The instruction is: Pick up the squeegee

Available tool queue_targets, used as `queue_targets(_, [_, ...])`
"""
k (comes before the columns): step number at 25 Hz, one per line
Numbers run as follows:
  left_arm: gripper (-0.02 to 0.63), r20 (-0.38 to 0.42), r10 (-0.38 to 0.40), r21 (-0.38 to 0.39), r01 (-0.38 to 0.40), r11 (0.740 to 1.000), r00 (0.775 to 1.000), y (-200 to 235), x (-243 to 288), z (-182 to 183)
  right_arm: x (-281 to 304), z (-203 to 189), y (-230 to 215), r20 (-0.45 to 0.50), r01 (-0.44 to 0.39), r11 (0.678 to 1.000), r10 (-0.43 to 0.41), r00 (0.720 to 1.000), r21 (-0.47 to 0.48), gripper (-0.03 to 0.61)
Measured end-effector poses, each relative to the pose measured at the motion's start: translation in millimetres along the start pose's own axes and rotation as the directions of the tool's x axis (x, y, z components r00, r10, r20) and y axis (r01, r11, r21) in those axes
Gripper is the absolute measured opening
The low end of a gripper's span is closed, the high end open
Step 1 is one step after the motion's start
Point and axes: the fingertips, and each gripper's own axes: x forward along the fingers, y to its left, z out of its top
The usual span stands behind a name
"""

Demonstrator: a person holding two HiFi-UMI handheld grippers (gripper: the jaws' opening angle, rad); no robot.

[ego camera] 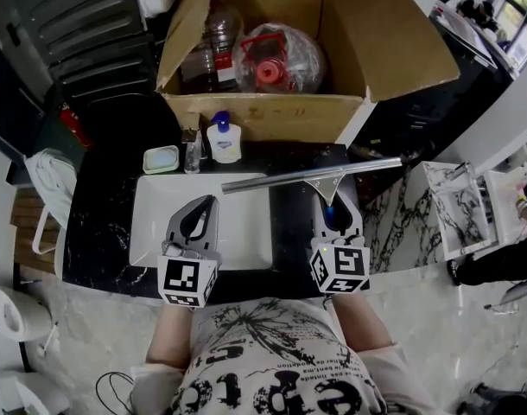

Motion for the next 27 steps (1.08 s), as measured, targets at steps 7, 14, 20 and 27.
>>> queue_targets(7, [0.012, 0.007, -0.001, 0.001, 0.001, 1.0, 1.0, -4.1, 0.6, 2.7, -2.6, -3.7, -0.3, -0.015, -0.001, 1.0, 0.001, 1.0, 0.002, 0.118])
queue_targets(14, [0.012, 0.009, 0.003, -0.009, -0.003, 1.0, 1.0, -2.5, 0.6, 4.5, -2.3, -6.9, 1.1, -0.035, 0.001, 1.0, -0.001, 0.999, 0.01, 0.118])
queue_targets(20, [0.012, 0.009, 0.006, -0.012, -0.005, 1.0, 1.0, -2.6, 0.5, 0.9, -2.7, -14.5, -1.1, -0.05, 0.011, 0.999, -0.009, 0.999, 0.033, 0.118])
queue_targets(27, [0.012, 0.011, 0.007, -0.012, -0.007, 1.0, 1.0, 0.2, 3.2, 0.4, 1.6, -17.0, -1.0, -0.059, 0.009, 0.999, -0.006, 0.998, 0.047, 0.118])
